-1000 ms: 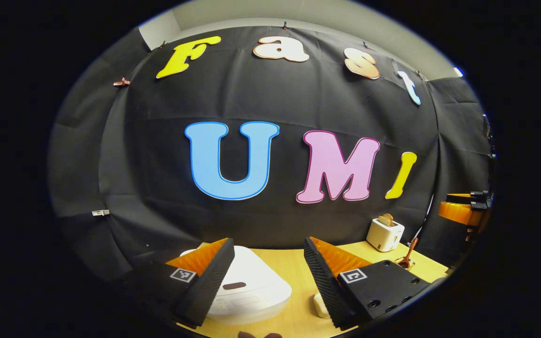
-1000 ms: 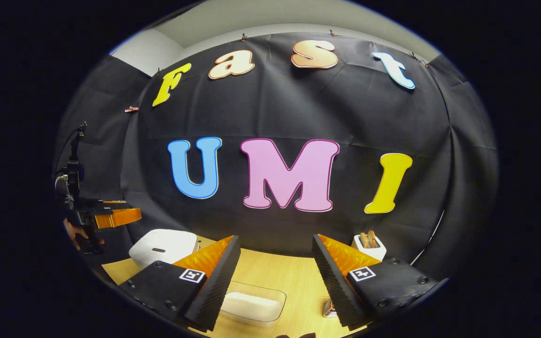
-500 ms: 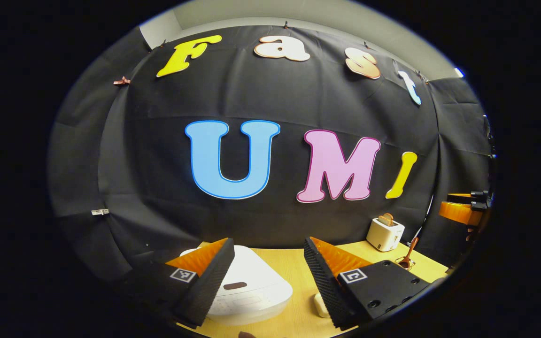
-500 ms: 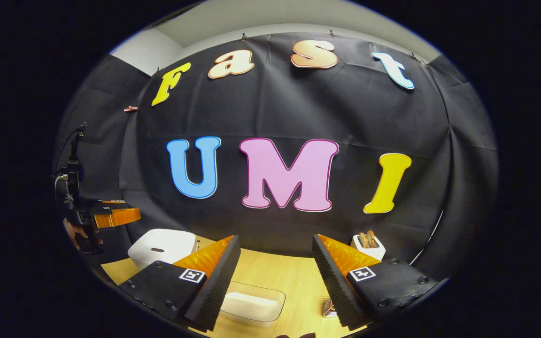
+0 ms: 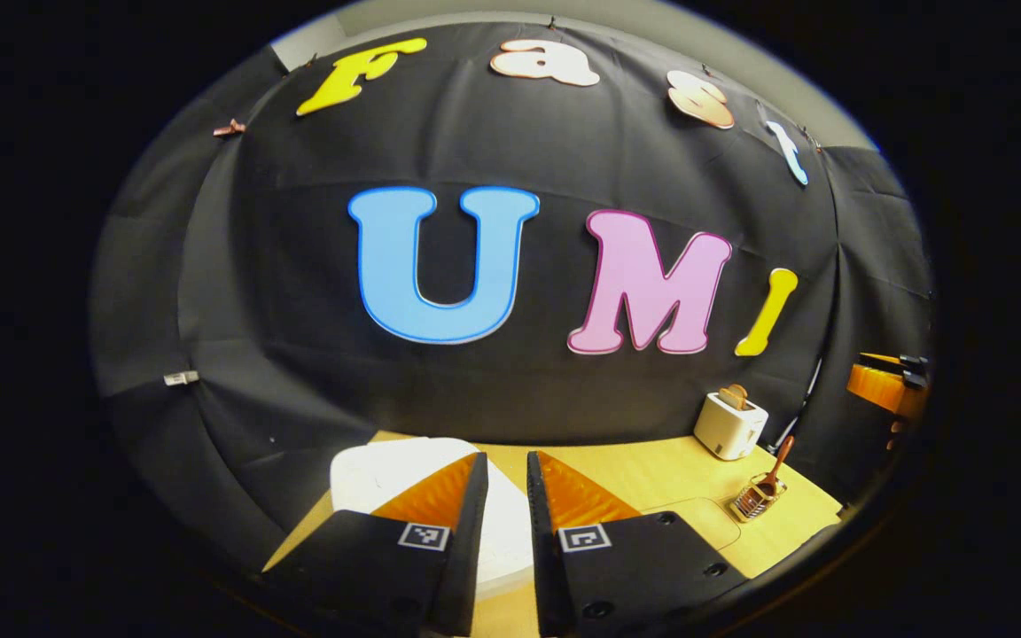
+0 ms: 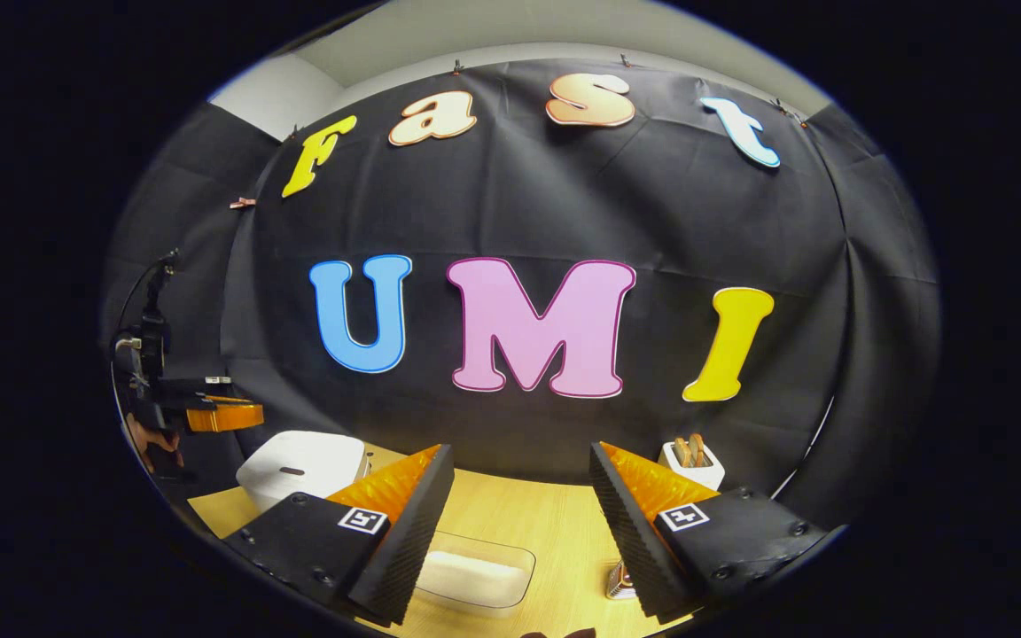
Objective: Close the left gripper, press the button to open the rice cooker; take a wooden spoon from the chopstick holder with the right hand, scoop a spoonful of rice and pour it into the rice cooker, then put the wooden spoon back into the chopstick holder.
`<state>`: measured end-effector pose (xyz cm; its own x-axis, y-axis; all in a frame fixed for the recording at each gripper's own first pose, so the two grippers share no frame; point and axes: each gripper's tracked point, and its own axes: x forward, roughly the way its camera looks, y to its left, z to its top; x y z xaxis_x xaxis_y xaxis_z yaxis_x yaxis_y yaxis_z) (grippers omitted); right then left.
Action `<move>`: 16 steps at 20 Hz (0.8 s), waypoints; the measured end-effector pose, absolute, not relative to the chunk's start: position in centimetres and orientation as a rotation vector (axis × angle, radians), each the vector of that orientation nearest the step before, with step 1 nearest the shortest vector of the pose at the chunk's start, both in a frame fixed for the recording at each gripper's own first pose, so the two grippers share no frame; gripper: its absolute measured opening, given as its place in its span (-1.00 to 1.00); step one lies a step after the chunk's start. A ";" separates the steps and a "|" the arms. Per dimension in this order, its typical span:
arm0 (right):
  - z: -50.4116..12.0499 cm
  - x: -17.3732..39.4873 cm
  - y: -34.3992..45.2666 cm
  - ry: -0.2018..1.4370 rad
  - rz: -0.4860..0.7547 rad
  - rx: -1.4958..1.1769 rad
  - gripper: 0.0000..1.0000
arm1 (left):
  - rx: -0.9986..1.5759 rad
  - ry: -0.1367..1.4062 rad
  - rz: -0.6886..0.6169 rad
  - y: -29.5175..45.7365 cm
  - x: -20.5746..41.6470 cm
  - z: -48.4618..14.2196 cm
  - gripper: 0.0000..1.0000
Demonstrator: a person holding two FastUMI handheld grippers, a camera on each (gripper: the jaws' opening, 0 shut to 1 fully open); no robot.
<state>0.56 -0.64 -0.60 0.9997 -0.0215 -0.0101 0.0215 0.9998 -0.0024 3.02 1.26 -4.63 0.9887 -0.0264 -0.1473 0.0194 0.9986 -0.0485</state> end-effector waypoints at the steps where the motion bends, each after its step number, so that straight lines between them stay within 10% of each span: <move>1: -0.6 0.5 -0.8 0.010 -0.026 -0.002 0.89 | -0.060 0.164 -0.023 1.6 3.5 -5.4 -0.39; 4: -0.7 0.4 -1.3 0.015 -0.036 -0.003 0.89 | -0.064 0.188 0.033 3.7 4.9 -7.0 -0.46; 6: -0.9 0.2 -1.8 0.019 -0.043 -0.003 0.89 | -0.054 0.241 0.043 4.6 6.1 -9.3 -0.89; 16: -1.1 -0.5 -3.6 0.032 -0.075 -0.004 0.90 | -0.044 0.387 0.080 6.6 8.8 -15.6 -0.96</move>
<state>-0.53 -3.62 -1.13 0.9967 -0.0747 -0.0314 0.0746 0.9972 -0.0047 8.85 6.64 -15.60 0.9230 0.0693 -0.3785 -0.0860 0.9959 -0.0275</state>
